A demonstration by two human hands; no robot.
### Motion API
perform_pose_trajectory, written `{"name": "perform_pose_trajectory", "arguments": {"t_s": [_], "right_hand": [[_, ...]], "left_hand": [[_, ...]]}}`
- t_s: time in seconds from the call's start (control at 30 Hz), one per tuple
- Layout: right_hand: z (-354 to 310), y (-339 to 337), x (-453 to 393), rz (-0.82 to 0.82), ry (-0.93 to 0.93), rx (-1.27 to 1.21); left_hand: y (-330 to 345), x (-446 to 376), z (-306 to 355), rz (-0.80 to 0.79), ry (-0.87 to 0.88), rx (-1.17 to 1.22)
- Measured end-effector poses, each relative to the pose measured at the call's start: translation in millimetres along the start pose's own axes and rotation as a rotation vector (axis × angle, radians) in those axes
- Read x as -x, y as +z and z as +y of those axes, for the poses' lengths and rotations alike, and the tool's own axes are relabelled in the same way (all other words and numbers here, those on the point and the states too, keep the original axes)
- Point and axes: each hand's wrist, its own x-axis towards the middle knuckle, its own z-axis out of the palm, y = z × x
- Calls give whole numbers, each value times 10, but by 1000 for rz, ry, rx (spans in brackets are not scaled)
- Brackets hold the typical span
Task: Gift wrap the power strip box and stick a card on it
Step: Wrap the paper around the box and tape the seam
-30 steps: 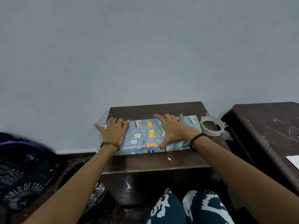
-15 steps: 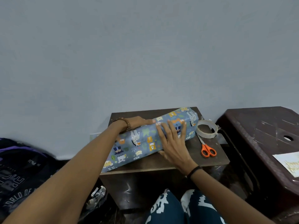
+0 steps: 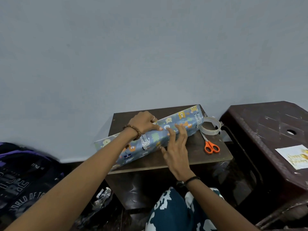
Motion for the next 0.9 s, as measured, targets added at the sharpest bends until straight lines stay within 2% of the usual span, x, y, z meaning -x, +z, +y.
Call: {"name": "perform_pose_trajectory", "arguments": {"t_s": [0.17, 0.33, 0.5, 0.6, 0.73, 0.9], "right_hand": [[13, -99, -47, -31, 69, -92], [59, -83, 114, 32, 162, -50], [159, -69, 196, -84, 186, -121], [220, -131, 253, -83, 224, -279], [286, -197, 267, 110, 293, -298], [408, -213, 250, 157, 269, -97]], "left_hand": [[102, 124, 116, 196, 22, -259], [262, 160, 231, 209, 96, -540], [516, 189, -12, 185, 144, -741], [682, 293, -297, 270, 171, -603], [901, 446, -544, 489, 265, -406], [1227, 837, -649, 613, 72, -185]]}}
